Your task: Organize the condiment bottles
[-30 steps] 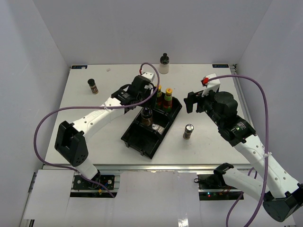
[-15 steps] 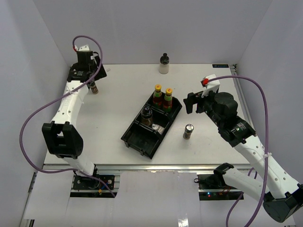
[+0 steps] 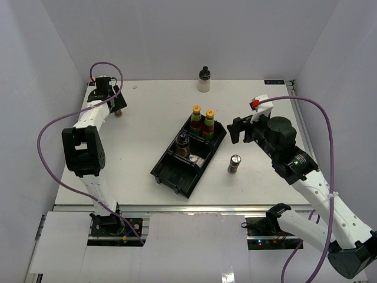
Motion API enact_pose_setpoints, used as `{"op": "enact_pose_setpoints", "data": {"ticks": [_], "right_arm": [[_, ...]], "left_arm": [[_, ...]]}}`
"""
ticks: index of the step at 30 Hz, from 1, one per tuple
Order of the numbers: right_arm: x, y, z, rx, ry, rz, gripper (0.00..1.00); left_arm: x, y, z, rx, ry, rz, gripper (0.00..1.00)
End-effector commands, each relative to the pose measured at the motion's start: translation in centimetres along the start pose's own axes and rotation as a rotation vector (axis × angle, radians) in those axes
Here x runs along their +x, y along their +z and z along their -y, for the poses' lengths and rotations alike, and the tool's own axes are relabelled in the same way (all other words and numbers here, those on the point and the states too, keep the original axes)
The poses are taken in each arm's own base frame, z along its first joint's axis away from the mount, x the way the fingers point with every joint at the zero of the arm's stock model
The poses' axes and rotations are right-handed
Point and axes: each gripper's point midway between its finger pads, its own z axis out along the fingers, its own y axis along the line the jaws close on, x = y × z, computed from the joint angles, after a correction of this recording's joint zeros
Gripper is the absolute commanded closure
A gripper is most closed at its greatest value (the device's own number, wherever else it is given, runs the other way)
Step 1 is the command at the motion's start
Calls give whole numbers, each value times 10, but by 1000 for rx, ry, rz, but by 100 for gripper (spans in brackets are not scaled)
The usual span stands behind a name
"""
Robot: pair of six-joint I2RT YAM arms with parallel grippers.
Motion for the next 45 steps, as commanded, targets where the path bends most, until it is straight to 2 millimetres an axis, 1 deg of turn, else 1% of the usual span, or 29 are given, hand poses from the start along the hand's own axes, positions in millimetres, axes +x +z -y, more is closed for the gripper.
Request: {"op": "enact_pose_setpoints", "data": {"ticks": [1,4,6,8,10,13,16,20,25,31,34,35,37,39,42,44,45], "right_arm": [[-16,-1,-5,-26,4,57,10],[-16,0,-5,-28,5,57,10],[-14,1,-6,-29,5,52,10],[-14,2,-5,-26,5,50,10],[-13,2,-4,-21,6,48,10],[-13,3,-4,-17,4,49,10],[-13,3,-3,-10,2,48,10],[-14,3,-1,-3,1,49,10],[-14,2,0,3,1,54,10],[-13,2,-1,1,1,51,10],[-13,1,-1,0,0,57,10],[-14,1,0,-1,1,60,10],[-15,1,-1,-2,1,61,10],[-16,2,-1,-1,1,62,10],[-17,3,-2,-8,1,62,10],[-21,2,-3,-15,3,64,10],[-22,2,-4,-16,4,60,10]], "left_arm": [[-43,2,3,52,-11,128,13],[-47,10,7,72,-2,145,14],[-45,19,7,61,6,140,15],[-52,22,7,55,11,151,16],[-54,25,10,61,18,152,16],[-50,34,10,57,26,128,17],[-48,38,13,72,32,122,18],[-42,43,13,72,38,109,19],[-38,46,14,78,41,102,23],[-42,47,16,88,43,113,32],[-40,46,18,98,44,106,41],[-38,46,18,98,46,101,46],[-34,44,17,94,46,84,63],[-32,40,18,87,51,70,74],[-37,26,19,65,46,50,97],[-42,9,23,67,42,43,100],[-44,-5,24,69,44,41,100]]}}
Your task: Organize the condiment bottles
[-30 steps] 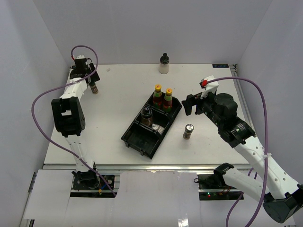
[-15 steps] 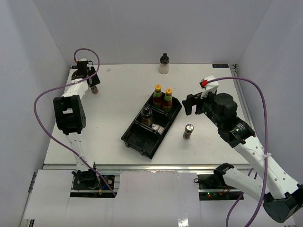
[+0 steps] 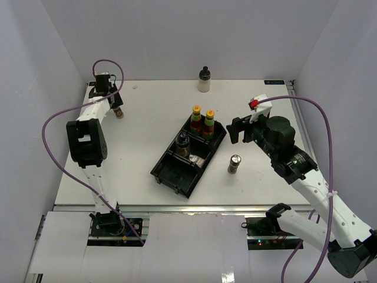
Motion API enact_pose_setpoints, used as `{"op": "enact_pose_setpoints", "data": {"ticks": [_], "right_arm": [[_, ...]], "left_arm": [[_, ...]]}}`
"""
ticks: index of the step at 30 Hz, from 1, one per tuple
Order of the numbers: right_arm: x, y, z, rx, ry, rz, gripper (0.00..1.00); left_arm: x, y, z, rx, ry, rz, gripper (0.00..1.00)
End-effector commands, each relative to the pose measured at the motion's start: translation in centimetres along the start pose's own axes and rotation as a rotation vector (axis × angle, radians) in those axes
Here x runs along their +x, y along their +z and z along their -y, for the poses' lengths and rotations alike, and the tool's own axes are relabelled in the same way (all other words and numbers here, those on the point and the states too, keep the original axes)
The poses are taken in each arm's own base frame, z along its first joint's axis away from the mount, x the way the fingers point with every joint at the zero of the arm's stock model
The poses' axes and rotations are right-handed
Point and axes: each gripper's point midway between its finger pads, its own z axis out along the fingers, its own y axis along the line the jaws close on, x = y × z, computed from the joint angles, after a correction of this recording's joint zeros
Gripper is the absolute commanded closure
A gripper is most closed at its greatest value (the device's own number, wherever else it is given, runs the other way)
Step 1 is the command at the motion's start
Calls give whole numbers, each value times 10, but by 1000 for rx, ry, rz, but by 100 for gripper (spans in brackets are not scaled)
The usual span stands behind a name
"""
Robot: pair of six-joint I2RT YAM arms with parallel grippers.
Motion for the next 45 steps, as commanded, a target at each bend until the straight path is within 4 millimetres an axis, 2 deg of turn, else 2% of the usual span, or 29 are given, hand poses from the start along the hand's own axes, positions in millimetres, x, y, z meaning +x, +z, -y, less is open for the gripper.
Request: {"op": "enact_pose_setpoints", "data": {"ticks": [1,3,4,6,8,9,10,11,15,19,21,23,26,27,39,45], "right_arm": [[-25,0,-3,-11,6,69,10],[-26,0,-3,-10,10,76,10],[-24,1,-4,-14,14,66,10],[-23,4,-5,-20,18,54,10],[-19,6,-9,-36,26,35,10],[-17,6,-10,-42,29,24,10],[-15,6,-11,-47,34,16,10],[-13,7,-12,-50,35,5,10],[-9,4,-13,-55,48,-15,10],[-1,2,-12,-48,56,-44,10],[3,2,-11,-41,58,-55,10],[8,3,-10,-33,60,-70,10],[14,2,-8,-24,58,-84,10],[16,2,-7,-21,58,-89,10],[18,0,-4,-2,56,-87,10],[20,-1,-2,4,53,-82,10]], "left_arm": [[-35,-70,19,23,-6,37,100],[-28,-96,30,43,12,22,100],[-20,-115,47,72,46,23,100],[-10,-136,60,74,83,27,100],[12,-181,80,87,153,42,100],[24,-200,99,129,190,43,100],[33,-223,97,143,190,42,100],[41,-238,108,172,206,46,100],[61,-308,120,328,195,72,100],[103,-357,142,517,222,36,100],[117,-370,147,556,222,30,100],[131,-377,146,580,212,17,100],[148,-377,144,595,204,2,100],[161,-373,142,598,210,-10,100],[195,-334,146,554,234,18,100],[206,-313,148,513,253,38,100]]}}
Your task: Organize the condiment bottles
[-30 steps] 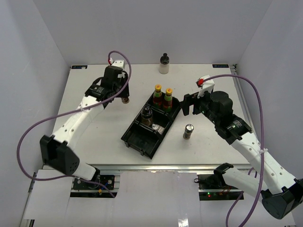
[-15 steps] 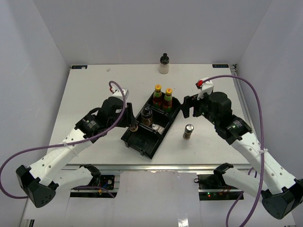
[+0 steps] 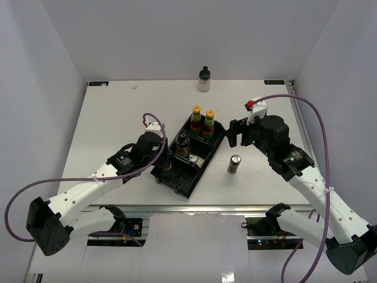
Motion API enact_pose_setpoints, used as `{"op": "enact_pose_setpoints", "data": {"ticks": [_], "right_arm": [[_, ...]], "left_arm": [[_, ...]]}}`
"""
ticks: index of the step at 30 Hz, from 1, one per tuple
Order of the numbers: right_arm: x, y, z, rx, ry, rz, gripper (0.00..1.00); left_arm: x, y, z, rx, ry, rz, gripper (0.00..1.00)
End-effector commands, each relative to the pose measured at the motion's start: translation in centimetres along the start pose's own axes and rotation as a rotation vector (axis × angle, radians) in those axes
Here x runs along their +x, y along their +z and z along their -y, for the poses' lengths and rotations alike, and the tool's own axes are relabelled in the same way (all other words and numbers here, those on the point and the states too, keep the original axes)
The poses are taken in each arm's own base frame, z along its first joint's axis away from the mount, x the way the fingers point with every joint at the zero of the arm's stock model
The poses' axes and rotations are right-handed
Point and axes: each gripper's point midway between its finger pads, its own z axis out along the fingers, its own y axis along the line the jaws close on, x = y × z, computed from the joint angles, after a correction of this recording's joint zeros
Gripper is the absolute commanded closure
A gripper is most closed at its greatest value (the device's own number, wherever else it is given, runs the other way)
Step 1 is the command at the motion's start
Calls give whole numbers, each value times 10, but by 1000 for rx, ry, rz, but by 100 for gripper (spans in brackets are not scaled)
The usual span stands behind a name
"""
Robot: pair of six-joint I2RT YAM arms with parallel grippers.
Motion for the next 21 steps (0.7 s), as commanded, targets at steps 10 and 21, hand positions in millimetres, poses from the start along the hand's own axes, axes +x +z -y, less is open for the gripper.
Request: {"op": "enact_pose_setpoints", "data": {"ticks": [10,21], "right_arm": [[-5,-5,6,29,-7,47,11],[-8,-7,8,39,-23,62,10]], "left_arm": [[3,37,8,-54,17,56,100],[22,53,1,-129,40,40,79]]}}
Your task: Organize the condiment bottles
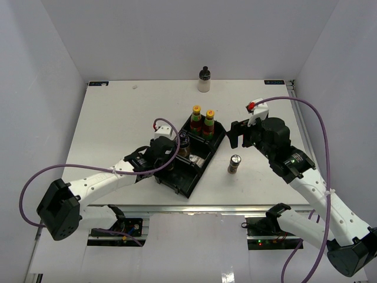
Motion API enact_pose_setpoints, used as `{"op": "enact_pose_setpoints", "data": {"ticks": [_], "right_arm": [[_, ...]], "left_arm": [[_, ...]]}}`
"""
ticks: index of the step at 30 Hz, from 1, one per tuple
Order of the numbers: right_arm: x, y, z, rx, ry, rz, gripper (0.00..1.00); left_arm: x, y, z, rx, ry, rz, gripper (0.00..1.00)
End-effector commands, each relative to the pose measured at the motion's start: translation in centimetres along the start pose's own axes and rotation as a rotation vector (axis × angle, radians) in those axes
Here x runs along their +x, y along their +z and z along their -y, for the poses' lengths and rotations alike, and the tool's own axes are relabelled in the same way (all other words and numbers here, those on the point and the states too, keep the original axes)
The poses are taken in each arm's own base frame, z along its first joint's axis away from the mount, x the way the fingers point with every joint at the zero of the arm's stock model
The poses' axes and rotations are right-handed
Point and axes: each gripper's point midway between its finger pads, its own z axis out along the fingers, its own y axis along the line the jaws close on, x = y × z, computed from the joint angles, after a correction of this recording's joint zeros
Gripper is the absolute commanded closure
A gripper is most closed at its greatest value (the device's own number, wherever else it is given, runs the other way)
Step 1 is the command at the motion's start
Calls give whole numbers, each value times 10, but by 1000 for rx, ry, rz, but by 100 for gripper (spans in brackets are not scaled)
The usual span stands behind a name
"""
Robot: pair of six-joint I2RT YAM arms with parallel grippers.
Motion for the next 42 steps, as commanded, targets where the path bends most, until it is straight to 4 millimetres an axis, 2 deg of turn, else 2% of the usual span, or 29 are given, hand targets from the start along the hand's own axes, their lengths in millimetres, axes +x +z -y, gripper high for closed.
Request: {"op": "enact_pose_setpoints", "data": {"ticks": [1,3,8,12,18,21,27,31,37,39,42], "right_arm": [[-12,-3,3,14,-14,54,10],[-13,-3,3,15,-15,54,10],[-15,-5,3,12,-14,58,10],[-13,-7,2,10,-13,47,10],[1,-15,-5,-24,30,-14,11],[18,-17,-8,-41,53,-66,11],[70,-14,-21,-98,94,-238,12],[97,-12,-24,-109,121,-307,14],[124,-9,-22,-82,141,-381,16],[132,-5,-20,-67,138,-406,16],[138,-1,-16,-48,134,-420,17]], "left_arm": [[-1,5,2,-32,-7,28,76],[1,6,2,-42,0,23,69],[5,6,3,-55,0,5,41],[5,4,4,-64,-4,-14,27],[-16,-15,22,24,-37,-9,8],[-30,-28,32,77,-54,4,5],[-53,-56,55,211,-63,0,3],[-68,-75,62,250,-68,-8,3],[-86,-82,27,131,-84,20,2],[-88,-73,5,100,-117,-3,2],[-75,-57,-22,87,-171,-46,3]]}}
